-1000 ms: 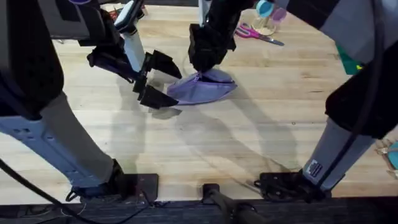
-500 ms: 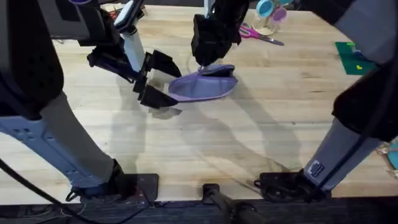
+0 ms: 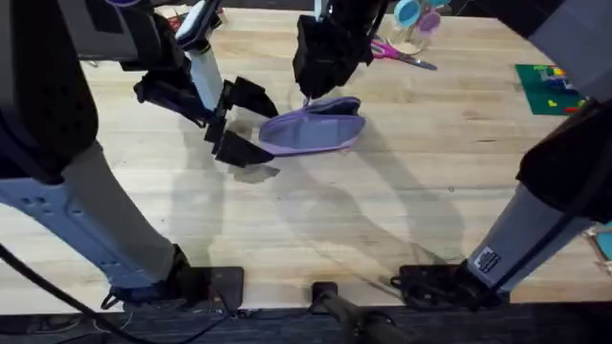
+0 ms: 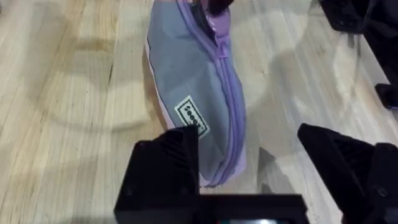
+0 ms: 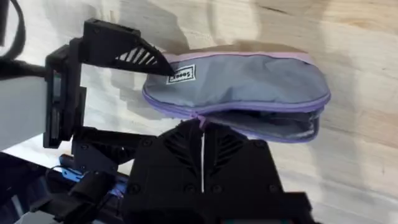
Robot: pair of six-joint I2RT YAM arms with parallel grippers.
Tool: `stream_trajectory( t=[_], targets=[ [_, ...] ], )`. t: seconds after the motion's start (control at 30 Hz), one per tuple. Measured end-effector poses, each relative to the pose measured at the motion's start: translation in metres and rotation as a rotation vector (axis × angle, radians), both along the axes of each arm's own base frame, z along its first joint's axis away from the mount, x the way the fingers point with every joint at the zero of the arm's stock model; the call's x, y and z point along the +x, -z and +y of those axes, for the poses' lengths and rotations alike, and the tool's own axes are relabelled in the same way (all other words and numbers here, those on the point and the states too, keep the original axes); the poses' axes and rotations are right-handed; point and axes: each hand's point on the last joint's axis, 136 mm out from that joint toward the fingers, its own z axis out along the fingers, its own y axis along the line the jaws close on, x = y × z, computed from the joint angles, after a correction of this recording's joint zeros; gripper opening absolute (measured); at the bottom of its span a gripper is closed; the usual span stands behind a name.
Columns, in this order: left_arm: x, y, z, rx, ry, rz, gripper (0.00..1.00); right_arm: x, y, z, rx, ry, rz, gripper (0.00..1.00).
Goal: Unzip the bag, pick up the pens from the table one at a time and place them inside, then zip the bag closed.
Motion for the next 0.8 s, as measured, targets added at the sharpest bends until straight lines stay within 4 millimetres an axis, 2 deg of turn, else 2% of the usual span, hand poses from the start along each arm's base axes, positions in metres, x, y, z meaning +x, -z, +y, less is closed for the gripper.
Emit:
stream_trajectory(
  t=[0.13,0.2,0.27,0.33,0.37,0.43,0.8],
  targets=[
    [0.0001,0.0000,0.0000,0.000,0.000,0.000,0.913,-0.0001,0.0000,0.0000,0.000,0.000,0.000,0.033],
    [0.0008,0.0003,0.0000,0.000,-0.001,-0.003,0.791,-0.0001,0.0000,0.0000,0.000,0.000,0.000,0.033],
    [0.0029,0.0001,-0.0004,-0.005,-0.004,-0.017,0.514,-0.0007,0.0000,0.0002,0.001,-0.001,0.003,0.033],
    [0.0042,-0.0005,-0.0008,-0.011,-0.006,-0.023,0.193,-0.0019,0.0002,0.0000,0.001,-0.001,0.008,0.033],
    [0.0047,-0.0003,-0.0009,-0.011,-0.005,-0.030,0.081,-0.0020,0.0001,0.0001,0.001,-0.002,0.009,0.033],
    [0.0049,0.0001,-0.0021,-0.011,-0.002,-0.033,0.047,-0.0020,0.0001,0.0001,0.002,-0.001,0.009,0.033],
    [0.0055,0.0003,-0.0024,-0.011,-0.001,-0.037,0.044,-0.0011,0.0004,-0.0012,-0.007,-0.015,0.000,0.032]
  ],
)
